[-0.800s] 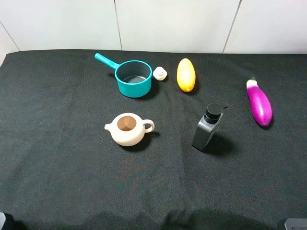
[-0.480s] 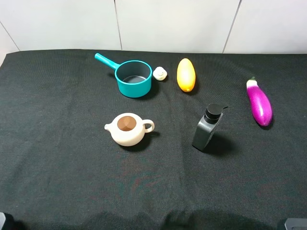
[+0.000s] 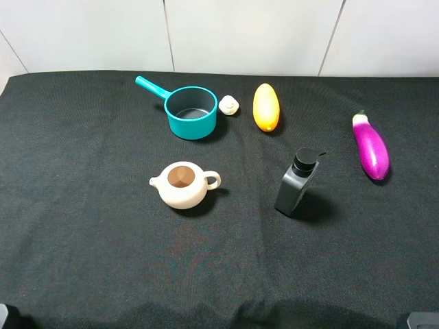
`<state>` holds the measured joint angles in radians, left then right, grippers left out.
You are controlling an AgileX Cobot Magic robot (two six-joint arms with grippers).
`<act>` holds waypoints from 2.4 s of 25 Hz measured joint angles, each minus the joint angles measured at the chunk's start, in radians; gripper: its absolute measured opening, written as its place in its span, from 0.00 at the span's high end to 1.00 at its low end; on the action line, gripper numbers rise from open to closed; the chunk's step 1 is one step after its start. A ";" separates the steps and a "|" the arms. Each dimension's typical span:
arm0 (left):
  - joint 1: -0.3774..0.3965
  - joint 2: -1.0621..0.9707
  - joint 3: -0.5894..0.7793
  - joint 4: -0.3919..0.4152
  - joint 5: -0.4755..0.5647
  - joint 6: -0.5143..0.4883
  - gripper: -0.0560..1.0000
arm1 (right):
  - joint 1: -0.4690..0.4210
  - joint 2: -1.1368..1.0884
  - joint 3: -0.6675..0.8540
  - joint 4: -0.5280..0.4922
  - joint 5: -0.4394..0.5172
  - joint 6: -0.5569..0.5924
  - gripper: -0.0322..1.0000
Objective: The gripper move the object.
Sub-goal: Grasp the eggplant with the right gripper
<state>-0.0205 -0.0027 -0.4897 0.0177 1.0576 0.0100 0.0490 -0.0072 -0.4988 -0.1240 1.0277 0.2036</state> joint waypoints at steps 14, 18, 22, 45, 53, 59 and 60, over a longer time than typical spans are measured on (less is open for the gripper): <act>0.000 0.000 0.000 0.000 0.000 0.000 0.22 | 0.000 0.000 0.000 0.033 0.000 0.065 0.30; 0.000 0.000 0.000 0.000 0.000 0.000 0.22 | 0.000 0.000 0.000 0.022 0.000 0.082 0.30; 0.000 0.000 0.000 0.000 0.000 0.000 0.22 | 0.000 0.000 0.000 0.012 0.000 0.091 0.30; 0.000 0.000 0.000 0.000 0.000 0.000 0.22 | 0.000 0.401 -0.162 0.029 -0.053 0.001 0.30; 0.000 0.000 0.000 0.000 0.000 0.000 0.22 | 0.000 0.713 -0.270 0.124 -0.045 -0.036 0.30; 0.000 0.000 0.000 0.000 0.000 0.000 0.22 | 0.000 0.942 -0.366 0.146 -0.033 -0.052 0.30; 0.000 0.000 0.000 0.000 0.000 0.000 0.22 | 0.000 0.985 -0.387 0.146 -0.034 -0.054 0.30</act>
<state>-0.0205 -0.0027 -0.4897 0.0177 1.0576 0.0100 0.0490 0.9773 -0.8860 0.0218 0.9935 0.1497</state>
